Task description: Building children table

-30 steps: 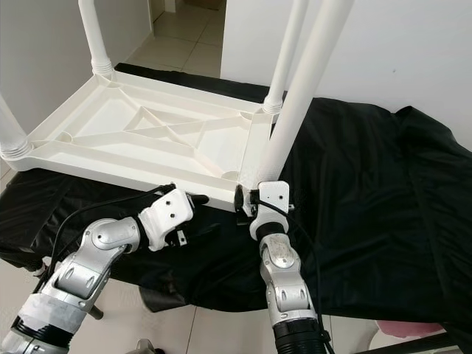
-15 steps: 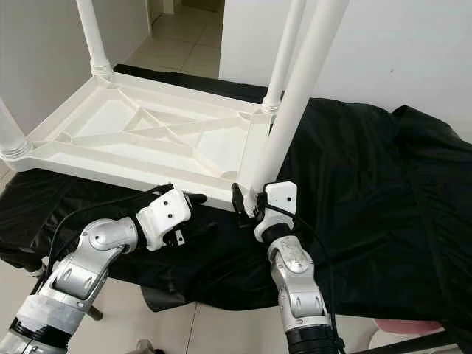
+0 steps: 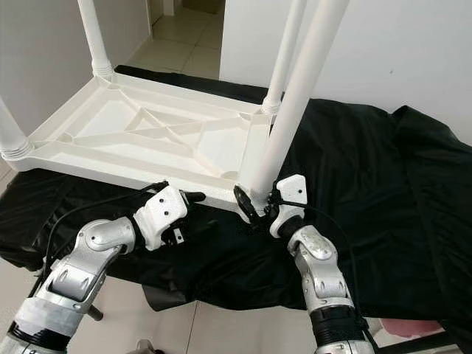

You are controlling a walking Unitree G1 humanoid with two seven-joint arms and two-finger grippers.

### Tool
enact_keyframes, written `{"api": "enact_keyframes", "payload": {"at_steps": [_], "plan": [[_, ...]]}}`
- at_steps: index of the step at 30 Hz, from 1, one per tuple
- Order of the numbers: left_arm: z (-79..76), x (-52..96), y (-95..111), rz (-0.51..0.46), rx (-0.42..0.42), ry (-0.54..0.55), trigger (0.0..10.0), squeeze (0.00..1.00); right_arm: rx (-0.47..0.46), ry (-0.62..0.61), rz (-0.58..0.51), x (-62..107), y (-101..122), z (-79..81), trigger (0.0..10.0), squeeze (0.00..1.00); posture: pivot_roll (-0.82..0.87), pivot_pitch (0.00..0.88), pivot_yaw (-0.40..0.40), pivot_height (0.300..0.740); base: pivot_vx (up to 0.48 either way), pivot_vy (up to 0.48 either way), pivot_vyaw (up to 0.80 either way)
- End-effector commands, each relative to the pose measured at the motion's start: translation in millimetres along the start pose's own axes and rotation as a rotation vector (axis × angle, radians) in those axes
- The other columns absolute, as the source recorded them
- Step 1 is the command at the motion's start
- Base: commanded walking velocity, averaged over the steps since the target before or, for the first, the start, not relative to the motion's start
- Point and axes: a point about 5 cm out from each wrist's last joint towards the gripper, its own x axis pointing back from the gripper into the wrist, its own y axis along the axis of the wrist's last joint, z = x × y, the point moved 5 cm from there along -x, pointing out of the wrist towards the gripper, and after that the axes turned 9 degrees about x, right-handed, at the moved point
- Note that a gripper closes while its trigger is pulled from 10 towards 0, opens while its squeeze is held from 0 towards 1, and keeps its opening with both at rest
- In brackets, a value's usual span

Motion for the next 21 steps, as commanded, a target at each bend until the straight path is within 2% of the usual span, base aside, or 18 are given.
{"api": "enact_keyframes", "payload": {"at_steps": [1,5,6,10,11,12,18,21], "plan": [[-2.5,-2.2,1.8,-0.009,0.010,0.005,10.0,0.00,0.026,0.028,0.001,-0.6,-0.8,-3.1,10.0,0.00,0.03,0.056,-0.069,0.740,0.000,0.000,0.00],[-6.0,-5.5,4.7,-0.017,0.012,-0.016,10.0,0.00,0.038,0.089,0.015,-6.7,-3.8,-4.0,10.0,0.00,0.03,0.057,-0.066,0.740,0.000,0.000,0.00],[-7.2,-6.7,4.2,-0.010,0.042,-0.026,10.0,0.00,0.035,0.103,0.017,-8.6,-4.8,-4.3,10.0,0.00,0.03,0.051,-0.062,0.740,0.000,0.000,0.00],[-8.2,-8.5,5.4,-0.008,0.060,-0.034,10.0,0.00,0.049,0.126,0.024,-12.2,-7.1,-5.4,10.0,0.00,0.03,0.045,-0.058,0.740,0.000,0.000,0.00],[-9.8,-9.4,5.8,-0.008,0.074,-0.048,10.0,0.00,0.050,0.133,0.030,-13.4,-9.3,-6.3,7.6,0.00,0.03,0.041,-0.054,0.740,0.000,0.000,0.00],[-11.0,-10.4,6.6,-0.009,0.070,-0.057,10.0,0.00,0.051,0.139,0.033,-14.0,-10.6,-6.7,0.0,0.00,0.03,0.037,-0.050,0.740,0.000,0.000,0.00],[-15.3,-14.3,7.5,0.005,0.098,-0.103,10.0,0.00,0.041,0.157,0.023,-12.3,-13.7,-5.9,0.0,0.00,0.02,0.016,-0.042,0.740,0.000,0.000,0.00],[-16.4,-16.8,9.8,0.001,0.080,-0.110,10.0,0.00,0.038,0.164,0.021,-10.6,-15.5,-4.9,0.0,0.00,0.02,0.014,-0.043,0.740,0.000,0.000,0.00]]}}
